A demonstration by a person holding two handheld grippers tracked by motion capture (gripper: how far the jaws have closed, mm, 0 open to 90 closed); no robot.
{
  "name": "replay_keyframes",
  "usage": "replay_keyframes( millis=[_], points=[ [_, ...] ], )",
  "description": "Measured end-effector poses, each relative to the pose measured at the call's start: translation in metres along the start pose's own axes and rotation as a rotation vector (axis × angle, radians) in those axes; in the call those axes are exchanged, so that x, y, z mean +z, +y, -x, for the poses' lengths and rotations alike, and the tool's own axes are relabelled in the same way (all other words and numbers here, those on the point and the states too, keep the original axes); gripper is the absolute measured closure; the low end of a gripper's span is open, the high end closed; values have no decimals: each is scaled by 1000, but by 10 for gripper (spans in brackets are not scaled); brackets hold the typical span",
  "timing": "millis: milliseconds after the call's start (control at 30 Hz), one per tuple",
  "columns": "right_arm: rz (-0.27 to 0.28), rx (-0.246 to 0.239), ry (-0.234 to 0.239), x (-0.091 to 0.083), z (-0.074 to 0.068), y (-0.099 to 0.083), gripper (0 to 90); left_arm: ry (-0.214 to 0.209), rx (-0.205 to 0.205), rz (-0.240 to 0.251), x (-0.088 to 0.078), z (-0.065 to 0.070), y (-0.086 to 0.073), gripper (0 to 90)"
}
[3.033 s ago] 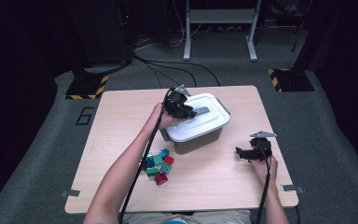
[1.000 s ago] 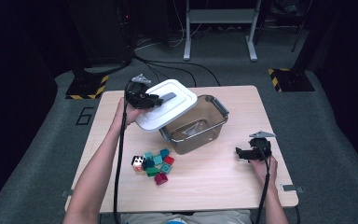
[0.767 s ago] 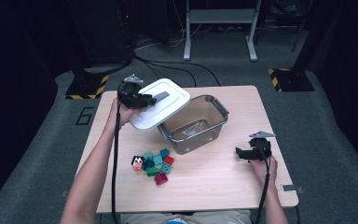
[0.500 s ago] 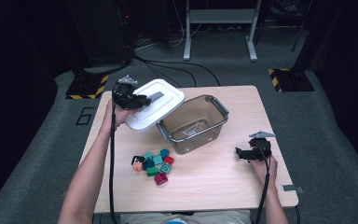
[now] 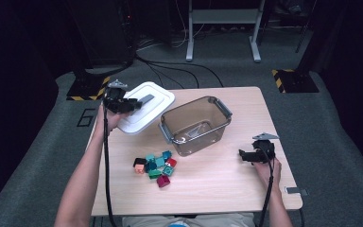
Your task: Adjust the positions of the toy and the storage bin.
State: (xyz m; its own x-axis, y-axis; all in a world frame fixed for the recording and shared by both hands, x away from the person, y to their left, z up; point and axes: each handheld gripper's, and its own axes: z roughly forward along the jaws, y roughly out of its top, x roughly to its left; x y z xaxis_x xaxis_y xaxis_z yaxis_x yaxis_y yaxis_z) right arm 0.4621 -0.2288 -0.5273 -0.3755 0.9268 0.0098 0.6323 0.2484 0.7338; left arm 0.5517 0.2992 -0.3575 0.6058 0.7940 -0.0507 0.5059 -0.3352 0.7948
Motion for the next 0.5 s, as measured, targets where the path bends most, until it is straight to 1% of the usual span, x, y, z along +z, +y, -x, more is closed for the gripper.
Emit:
replay_keyframes(
  millis=[167, 200, 300, 367, 433, 500],
  points=[
    [0, -1, -2, 0, 0, 0, 85, 25, -32, 2, -3, -11, -8, 665],
    [0, 0, 0, 0, 0, 0, 85, 28, -39, 3, -4, -12, -9, 665],
    [0, 0, 0, 0, 0, 0, 85, 47, -44, 2, -5, -17, -13, 665],
    [0, 0, -1, 0, 0, 0, 85, 61, -60, -2, -5, -21, -18, 665],
    [0, 0, 0, 0, 0, 0, 85, 68, -65, -2, -5, -22, -20, 665],
    [0, 0, -1, 0, 0, 0, 85, 79, -80, -3, -3, -25, -26, 665]
  ],
)
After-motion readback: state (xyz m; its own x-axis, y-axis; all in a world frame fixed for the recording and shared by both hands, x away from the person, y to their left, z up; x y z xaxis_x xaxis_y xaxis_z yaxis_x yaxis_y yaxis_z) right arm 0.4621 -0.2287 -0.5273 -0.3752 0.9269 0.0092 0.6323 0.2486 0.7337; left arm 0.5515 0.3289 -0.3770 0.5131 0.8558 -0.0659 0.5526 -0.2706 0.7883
